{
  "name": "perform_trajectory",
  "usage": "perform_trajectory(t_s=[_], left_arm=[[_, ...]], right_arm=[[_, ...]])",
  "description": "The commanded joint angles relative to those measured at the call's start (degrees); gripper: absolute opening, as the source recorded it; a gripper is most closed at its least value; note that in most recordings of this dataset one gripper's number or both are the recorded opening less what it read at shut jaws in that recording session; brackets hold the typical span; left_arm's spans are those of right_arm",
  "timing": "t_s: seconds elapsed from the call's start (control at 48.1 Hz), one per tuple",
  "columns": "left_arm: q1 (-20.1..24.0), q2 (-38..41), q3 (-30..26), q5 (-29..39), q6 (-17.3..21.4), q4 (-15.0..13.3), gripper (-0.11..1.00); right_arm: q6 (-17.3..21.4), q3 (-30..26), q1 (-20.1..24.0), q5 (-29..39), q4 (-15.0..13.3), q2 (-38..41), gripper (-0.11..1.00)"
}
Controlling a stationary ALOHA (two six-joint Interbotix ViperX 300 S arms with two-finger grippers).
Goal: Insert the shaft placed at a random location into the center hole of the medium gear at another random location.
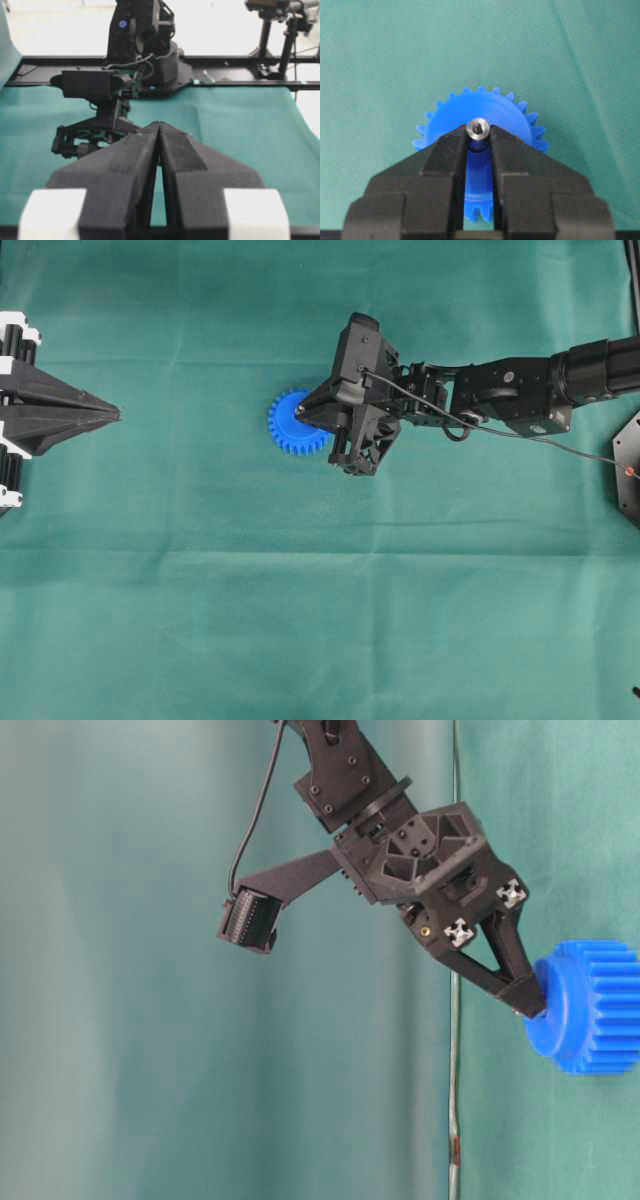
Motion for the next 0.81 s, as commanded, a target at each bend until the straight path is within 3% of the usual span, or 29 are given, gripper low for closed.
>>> perform_trajectory(t_s=[0.0,0.187,0.27,0.395,0.478,0.644,0.789], left_arm=[[0.1,0.4,-1.1,-0.3,0.0,0.2,0.0],[0.1,0.4,-1.1,-0.3,0.0,0.1,0.0],[0.1,0.4,-1.1,-0.3,0.0,0.1,0.0],[0.1,0.4,-1.1,-0.3,0.0,0.1,0.0],[0.1,0.4,-1.1,-0.3,0.0,0.1,0.0],[0.1,0.3,-1.1,-0.3,0.0,0.2,0.0],[0.1,0.1,-1.1,-0.3,0.1,0.1,0.0]], right_arm=[[0.9,-0.8,0.2,-0.4,0.2,-0.8,0.13],[1.0,-0.9,0.2,-0.5,0.3,-0.7,0.17],[1.0,-0.8,0.2,-0.7,0.7,-0.8,0.37],[1.0,-0.8,0.4,-0.9,0.8,-0.8,0.75],[0.9,-0.8,0.4,-0.9,0.8,-0.8,0.9],[0.7,-0.6,0.5,-0.5,0.6,-2.9,0.82],[0.3,-0.4,0.6,-0.1,-0.1,-7.4,0.82]])
